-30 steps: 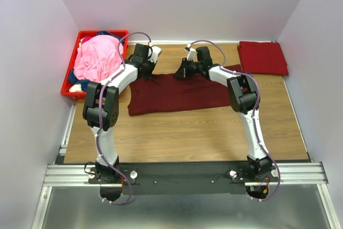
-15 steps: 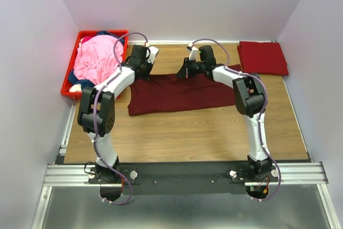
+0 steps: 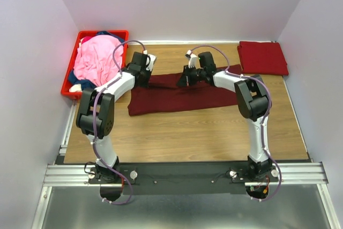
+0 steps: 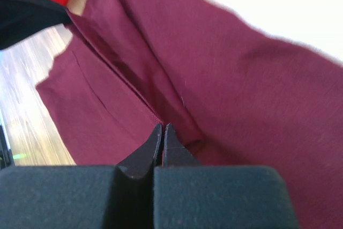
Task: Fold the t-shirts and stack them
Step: Fold the tshirt
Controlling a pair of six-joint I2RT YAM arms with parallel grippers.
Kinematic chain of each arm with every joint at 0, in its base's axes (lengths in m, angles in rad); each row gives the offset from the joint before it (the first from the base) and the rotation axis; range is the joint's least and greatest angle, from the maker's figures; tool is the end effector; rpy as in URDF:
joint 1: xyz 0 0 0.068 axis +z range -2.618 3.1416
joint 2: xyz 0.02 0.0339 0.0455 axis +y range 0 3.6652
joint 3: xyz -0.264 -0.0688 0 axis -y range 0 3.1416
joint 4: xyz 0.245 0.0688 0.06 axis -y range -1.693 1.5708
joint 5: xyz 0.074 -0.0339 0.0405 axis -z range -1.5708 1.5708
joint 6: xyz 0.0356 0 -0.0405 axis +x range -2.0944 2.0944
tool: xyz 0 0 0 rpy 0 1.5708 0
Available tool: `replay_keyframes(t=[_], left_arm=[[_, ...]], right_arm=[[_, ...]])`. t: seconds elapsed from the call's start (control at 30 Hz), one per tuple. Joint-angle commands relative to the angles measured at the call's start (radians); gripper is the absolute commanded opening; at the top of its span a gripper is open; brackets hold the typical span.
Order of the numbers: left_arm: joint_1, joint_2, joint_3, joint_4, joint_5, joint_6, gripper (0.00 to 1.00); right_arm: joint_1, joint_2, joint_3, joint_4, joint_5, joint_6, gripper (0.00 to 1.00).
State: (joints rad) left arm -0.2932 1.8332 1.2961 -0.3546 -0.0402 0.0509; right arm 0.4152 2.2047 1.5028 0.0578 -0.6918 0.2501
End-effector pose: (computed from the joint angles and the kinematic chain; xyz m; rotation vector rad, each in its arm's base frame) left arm 0.3819 -0.1138 0.2094 0.4043 2.4289 -0.0560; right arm 0.4331 0.2157 0.1529 -0.5856 2.1949 1.1263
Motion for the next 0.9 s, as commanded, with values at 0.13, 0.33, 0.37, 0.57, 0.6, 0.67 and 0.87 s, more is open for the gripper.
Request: replay_keyframes(t=[0.13,0.33,0.37,0.57,0.6,0.67,0.87], left_arm=[[-0.037,-0.04,-0.067,-0.02,-0.053,-0.046,0.0],[-0.043,-0.041,-0.093,-0.037,-0.084,-0.118,0.02],[-0.044,-0.045,-0.093,-0.04,-0.089,-0.12,0.12],[-0.052,-0.095,-0.095,-0.037,-0.101,-0.143,0.29],[-0.057,-0.104,-0.095,-0.037,-0.108,-0.146,0.29],[-0.063,-0.133,-0.098,-0.038,-0.121,-0.149,0.29],[-0.064,-0.255,-0.142,-0.029,-0.11,-0.186,0.39]], right_arm=[[0.017,-0.054,-0.081,-0.03,0.009,-0.055,0.02],[0.019,-0.065,-0.11,-0.038,-0.003,-0.061,0.09],[0.019,-0.066,-0.111,-0.039,-0.006,-0.06,0.11],[0.027,-0.102,-0.121,-0.047,-0.032,-0.057,0.27],[0.028,-0.108,-0.124,-0.049,-0.037,-0.055,0.3],[0.037,-0.129,-0.136,-0.052,-0.046,-0.057,0.35],[0.059,-0.163,-0.159,-0.091,-0.081,-0.077,0.41]])
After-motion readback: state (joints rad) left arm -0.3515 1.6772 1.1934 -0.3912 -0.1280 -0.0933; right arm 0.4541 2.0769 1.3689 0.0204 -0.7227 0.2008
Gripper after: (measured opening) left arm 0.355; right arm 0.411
